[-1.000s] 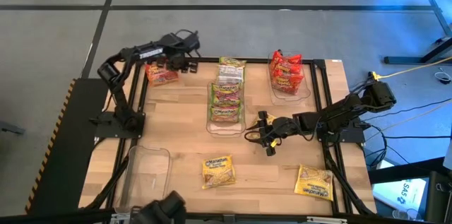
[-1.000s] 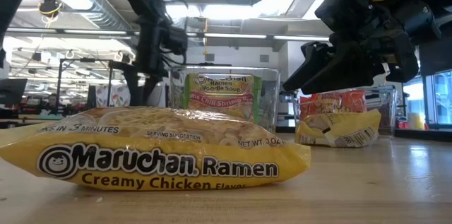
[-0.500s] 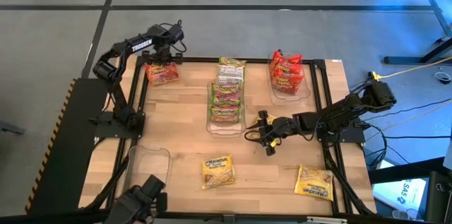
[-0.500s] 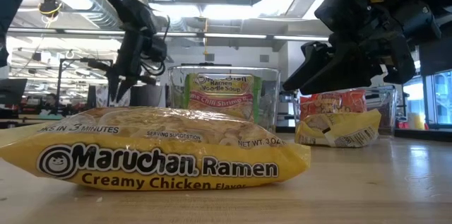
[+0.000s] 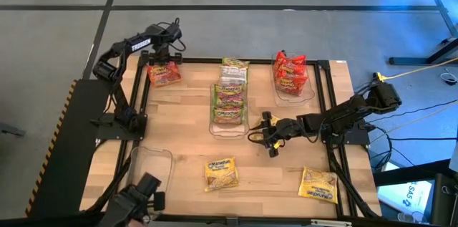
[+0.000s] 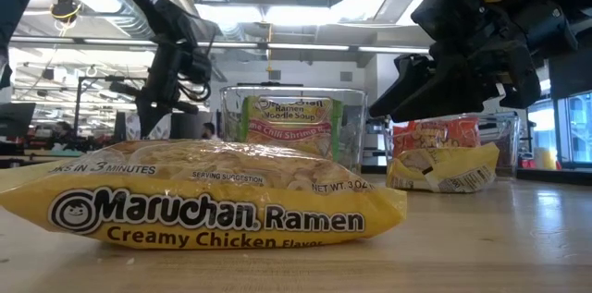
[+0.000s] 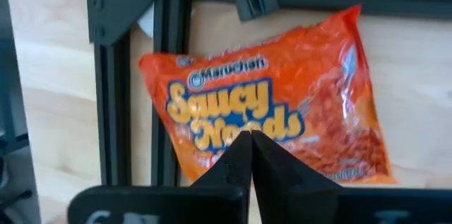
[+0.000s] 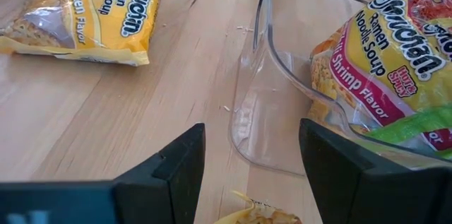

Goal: Sort Maruchan noodles
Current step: Put the orange noodle pack into the top right transparent bin

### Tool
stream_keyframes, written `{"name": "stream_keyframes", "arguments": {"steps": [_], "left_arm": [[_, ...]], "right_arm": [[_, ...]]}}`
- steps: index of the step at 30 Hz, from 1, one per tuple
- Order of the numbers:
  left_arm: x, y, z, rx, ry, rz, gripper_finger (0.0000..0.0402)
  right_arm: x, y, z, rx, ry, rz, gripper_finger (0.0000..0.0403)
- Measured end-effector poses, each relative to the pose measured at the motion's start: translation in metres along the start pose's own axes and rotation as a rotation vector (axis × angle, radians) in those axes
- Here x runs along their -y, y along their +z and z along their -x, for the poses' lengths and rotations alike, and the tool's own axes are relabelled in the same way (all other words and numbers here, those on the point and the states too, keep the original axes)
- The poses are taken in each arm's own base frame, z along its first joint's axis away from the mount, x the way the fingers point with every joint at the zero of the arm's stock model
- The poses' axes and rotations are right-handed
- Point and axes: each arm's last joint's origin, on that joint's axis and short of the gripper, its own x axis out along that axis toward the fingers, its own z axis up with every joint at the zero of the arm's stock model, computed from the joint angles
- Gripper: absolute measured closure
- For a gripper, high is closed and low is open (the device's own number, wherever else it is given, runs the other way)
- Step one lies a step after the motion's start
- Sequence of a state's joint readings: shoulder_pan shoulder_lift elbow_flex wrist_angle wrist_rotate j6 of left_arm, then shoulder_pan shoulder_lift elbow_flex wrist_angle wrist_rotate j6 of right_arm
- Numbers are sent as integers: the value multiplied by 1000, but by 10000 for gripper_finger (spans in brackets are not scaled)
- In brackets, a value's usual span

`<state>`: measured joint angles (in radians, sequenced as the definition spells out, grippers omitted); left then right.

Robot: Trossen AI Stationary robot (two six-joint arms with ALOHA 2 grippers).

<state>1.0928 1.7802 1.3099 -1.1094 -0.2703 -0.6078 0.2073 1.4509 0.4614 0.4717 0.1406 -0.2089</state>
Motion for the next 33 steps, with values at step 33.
{"name": "stream_keyframes", "arguments": {"steps": [33], "left_arm": [[12, 25, -45, -136, -156, -44, 400]], "right_arm": [[14, -15, -16, -30, 10, -61, 204]]}}
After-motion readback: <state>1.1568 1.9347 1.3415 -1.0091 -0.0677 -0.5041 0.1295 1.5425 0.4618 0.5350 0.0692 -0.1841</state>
